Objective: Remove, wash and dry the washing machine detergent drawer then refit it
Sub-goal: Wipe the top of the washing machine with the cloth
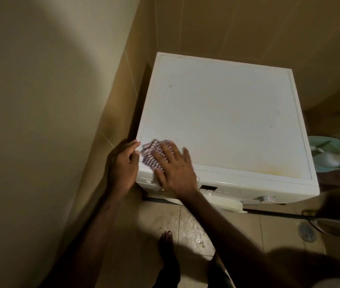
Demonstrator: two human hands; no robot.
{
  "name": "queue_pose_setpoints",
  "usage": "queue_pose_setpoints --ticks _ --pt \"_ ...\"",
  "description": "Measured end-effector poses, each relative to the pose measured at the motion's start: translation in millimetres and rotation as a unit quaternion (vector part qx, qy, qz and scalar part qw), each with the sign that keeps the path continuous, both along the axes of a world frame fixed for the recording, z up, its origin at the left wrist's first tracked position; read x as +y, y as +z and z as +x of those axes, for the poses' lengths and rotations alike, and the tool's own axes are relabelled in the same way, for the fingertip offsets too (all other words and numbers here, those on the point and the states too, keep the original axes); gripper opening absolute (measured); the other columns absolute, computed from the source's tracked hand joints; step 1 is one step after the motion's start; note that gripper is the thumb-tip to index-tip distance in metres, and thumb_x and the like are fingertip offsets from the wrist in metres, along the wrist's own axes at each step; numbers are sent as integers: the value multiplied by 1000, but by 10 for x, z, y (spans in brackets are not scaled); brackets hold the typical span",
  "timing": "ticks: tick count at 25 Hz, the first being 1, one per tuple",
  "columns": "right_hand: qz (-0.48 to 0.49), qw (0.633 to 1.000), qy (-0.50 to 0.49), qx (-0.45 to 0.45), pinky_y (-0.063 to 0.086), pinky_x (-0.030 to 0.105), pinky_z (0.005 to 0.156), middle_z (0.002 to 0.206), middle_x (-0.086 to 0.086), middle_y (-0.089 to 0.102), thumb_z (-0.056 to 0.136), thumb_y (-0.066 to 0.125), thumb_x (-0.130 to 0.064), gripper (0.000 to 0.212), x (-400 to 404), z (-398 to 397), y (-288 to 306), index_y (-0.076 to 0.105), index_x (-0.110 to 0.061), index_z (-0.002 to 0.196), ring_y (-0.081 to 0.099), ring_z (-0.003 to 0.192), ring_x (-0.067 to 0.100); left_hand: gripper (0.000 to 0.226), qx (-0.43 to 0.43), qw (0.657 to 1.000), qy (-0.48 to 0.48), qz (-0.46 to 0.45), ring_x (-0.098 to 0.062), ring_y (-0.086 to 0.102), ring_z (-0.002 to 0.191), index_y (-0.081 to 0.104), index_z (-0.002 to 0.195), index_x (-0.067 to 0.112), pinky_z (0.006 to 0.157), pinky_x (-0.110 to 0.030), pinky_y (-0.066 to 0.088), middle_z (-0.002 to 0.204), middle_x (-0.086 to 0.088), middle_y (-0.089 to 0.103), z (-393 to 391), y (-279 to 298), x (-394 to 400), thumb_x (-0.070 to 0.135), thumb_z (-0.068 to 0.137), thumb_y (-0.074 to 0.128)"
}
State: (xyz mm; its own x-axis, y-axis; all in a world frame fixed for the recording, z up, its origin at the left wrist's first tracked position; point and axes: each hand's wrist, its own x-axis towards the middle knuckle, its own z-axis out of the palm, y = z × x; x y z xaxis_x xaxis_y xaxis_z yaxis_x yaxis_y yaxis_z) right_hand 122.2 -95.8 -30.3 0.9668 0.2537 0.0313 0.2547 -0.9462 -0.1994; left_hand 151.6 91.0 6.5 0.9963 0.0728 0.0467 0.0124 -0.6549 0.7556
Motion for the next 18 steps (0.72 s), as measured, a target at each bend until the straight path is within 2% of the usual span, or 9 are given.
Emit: queue_pose_setpoints --ticks 2,4,7,9,11,14,16,18 --pt "11 991 -131 1 18 63 124 170 7 28 107 29 -56 59 -385 -159 12 37 -29 158 19 158 31 34 -14 997 -41 57 -14 59 128 71 128 17 112 -46 44 136 3 67 11 -16 -121 10 99 56" --pt "20 976 -215 1 18 62 124 168 8 31 105 32 -53 59 -600 -206 67 41 -27 157 20 158 30 34 -15 995 -54 87 -11 55 133 69 130 21 117 -48 37 139 6 65 13 -1 -219 12 101 53" --pt "33 957 -288 12 13 65 124 171 12 23 103 27 -52 67 -438 73 93 35 -20 161 15 159 35 37 -18 997 -40 59 -13 54 135 68 131 18 119 -41 38 140 4 64 1 13 -334 5 100 51" --pt "53 963 -263 22 8 66 125 174 11 11 104 23 -52 70 -198 408 105 23 -17 165 5 160 37 40 -22 998 -22 47 -17 53 136 66 133 16 117 -35 40 143 2 62 -23 42 -397 1 100 50" --pt "42 985 -166 30 10 66 124 175 8 6 108 23 -51 65 5 717 106 19 -22 166 0 161 35 42 -26 999 6 44 -20 51 139 61 139 15 116 -34 39 148 -1 57 -64 87 -454 1 101 49" --pt "50 998 -49 1 19 66 121 172 3 21 108 36 -48 55 253 806 75 37 -29 159 11 159 33 43 -25 996 58 62 -22 48 140 53 147 18 113 -38 40 153 -2 52 -68 160 -449 10 105 44" --pt "71 996 -48 -19 20 65 121 171 3 26 107 39 -48 54 379 499 38 39 -30 158 15 159 32 42 -31 996 43 72 -21 50 138 51 147 20 112 -39 42 152 -1 52 -34 123 -442 18 107 40" --pt "64 994 -83 -40 20 65 121 172 6 23 108 39 -49 59 307 5 -105 33 -27 161 12 160 33 41 -36 996 -7 87 -19 51 138 53 146 21 114 -41 42 150 0 54 -37 58 -524 18 107 39"
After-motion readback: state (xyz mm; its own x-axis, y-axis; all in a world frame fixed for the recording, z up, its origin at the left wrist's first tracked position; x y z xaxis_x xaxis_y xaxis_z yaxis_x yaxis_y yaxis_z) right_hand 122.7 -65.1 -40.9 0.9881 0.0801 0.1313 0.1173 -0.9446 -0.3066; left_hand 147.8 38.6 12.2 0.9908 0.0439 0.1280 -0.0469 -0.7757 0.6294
